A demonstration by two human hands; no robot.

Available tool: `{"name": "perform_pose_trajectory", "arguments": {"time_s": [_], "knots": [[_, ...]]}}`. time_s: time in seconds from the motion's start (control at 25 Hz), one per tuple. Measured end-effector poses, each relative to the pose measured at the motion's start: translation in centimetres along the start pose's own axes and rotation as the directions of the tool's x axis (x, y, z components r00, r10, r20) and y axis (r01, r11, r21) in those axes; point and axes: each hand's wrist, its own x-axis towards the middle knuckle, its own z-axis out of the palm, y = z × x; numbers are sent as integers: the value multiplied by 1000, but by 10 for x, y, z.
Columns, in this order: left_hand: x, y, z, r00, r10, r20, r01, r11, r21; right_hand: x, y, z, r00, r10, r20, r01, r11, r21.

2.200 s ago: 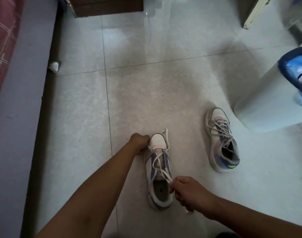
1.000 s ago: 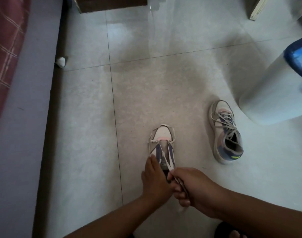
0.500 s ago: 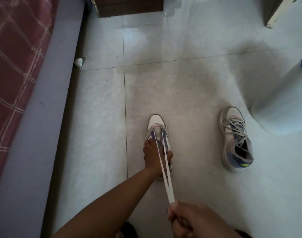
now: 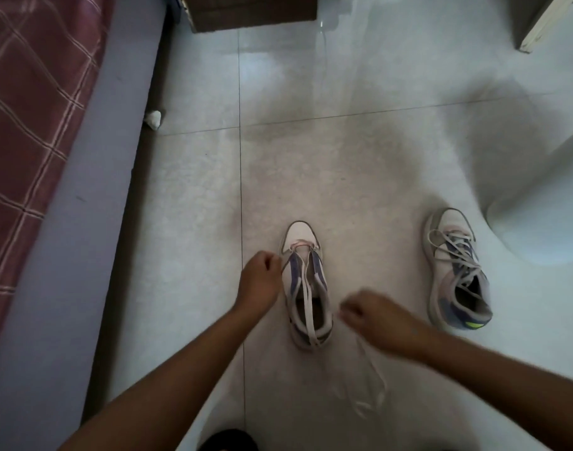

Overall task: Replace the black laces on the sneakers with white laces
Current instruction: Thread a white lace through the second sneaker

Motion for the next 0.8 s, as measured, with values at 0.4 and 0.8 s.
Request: {"name": "perform_pose_trajectory", "arguments": {"time_s": [0.4,0.8], "knots": [[74,20,15,945,205,255,-277,917,288,154,7,-1,935,152,-322,-108,983,150],[68,12,23,929,326,174,-369,835,407,146,16,1,897,-45,-441,77,996,53]]}}
